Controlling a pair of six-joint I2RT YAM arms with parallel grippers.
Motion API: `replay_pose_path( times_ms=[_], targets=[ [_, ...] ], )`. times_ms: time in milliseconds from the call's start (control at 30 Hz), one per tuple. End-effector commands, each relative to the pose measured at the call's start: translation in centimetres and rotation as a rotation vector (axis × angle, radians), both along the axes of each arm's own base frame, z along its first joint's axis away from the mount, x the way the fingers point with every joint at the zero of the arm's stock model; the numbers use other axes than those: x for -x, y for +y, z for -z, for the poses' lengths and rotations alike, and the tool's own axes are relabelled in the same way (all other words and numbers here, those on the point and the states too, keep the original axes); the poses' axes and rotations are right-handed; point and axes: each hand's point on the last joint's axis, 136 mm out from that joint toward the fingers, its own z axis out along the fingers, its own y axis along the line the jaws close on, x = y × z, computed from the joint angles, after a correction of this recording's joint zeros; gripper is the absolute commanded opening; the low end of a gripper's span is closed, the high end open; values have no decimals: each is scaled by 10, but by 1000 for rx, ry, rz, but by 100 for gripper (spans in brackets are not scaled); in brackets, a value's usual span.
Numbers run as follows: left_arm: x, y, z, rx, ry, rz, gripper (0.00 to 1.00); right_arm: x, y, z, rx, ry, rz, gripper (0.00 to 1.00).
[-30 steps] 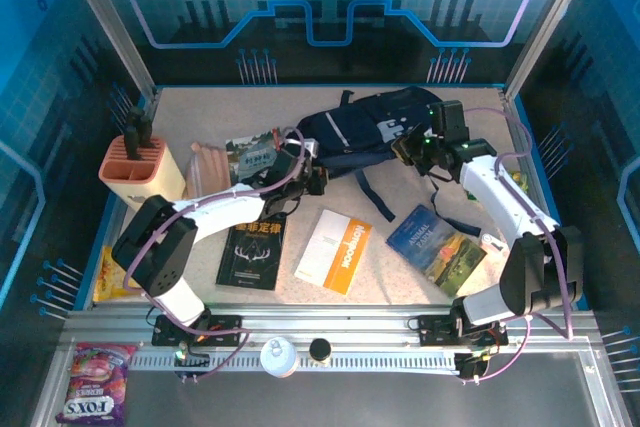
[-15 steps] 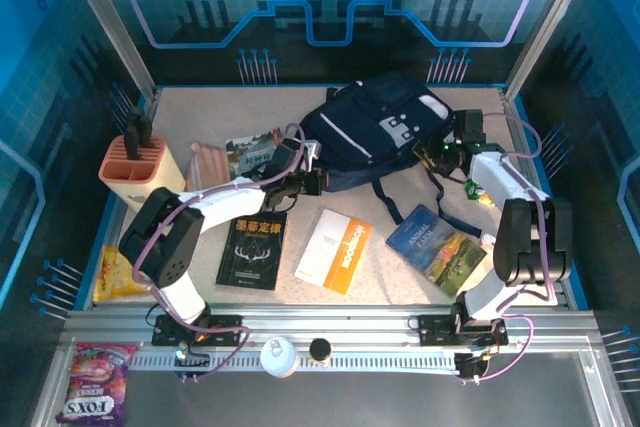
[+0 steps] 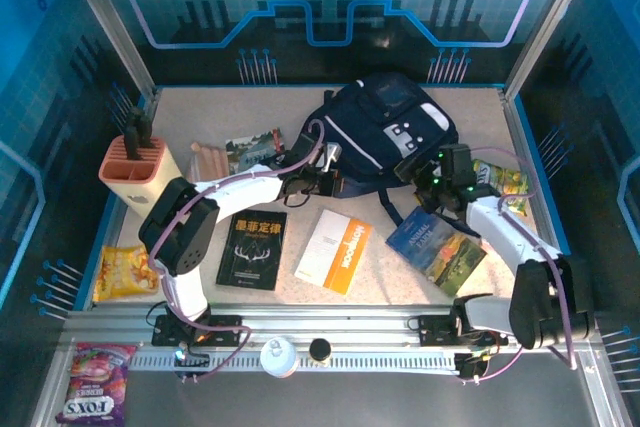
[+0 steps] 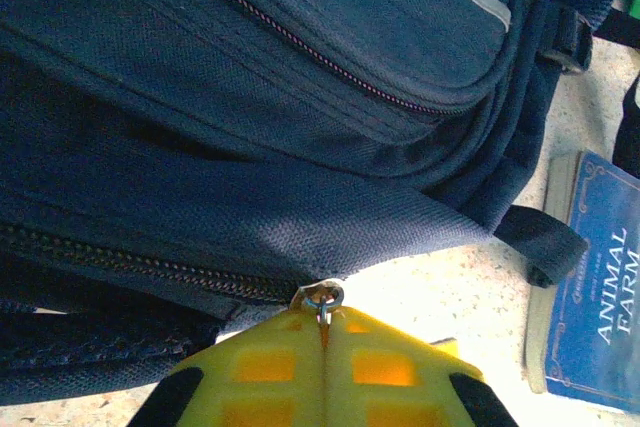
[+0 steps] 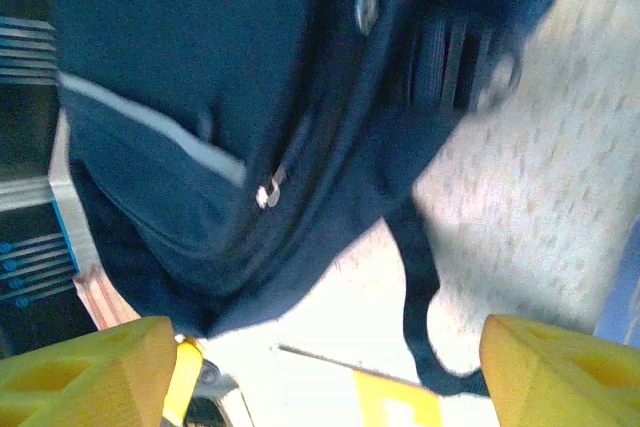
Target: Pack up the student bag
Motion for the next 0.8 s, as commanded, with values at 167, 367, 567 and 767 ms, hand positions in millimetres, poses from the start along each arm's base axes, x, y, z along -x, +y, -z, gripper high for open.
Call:
replay_pose_path(
  times_ms=[167, 367, 567, 767],
  targets=[
    [6, -24, -22, 62, 0, 76, 0, -11, 56, 24, -139, 101, 46, 73],
    [9, -26, -19, 56, 13, 83, 0, -26, 69, 38, -160, 107, 23, 71],
    [9, -23, -18, 39, 14, 75, 0, -32, 76, 27, -235, 3, -4, 69],
    [9, -22, -17, 35, 12, 68, 0, -30, 63, 19, -265, -79, 50, 71]
  ],
)
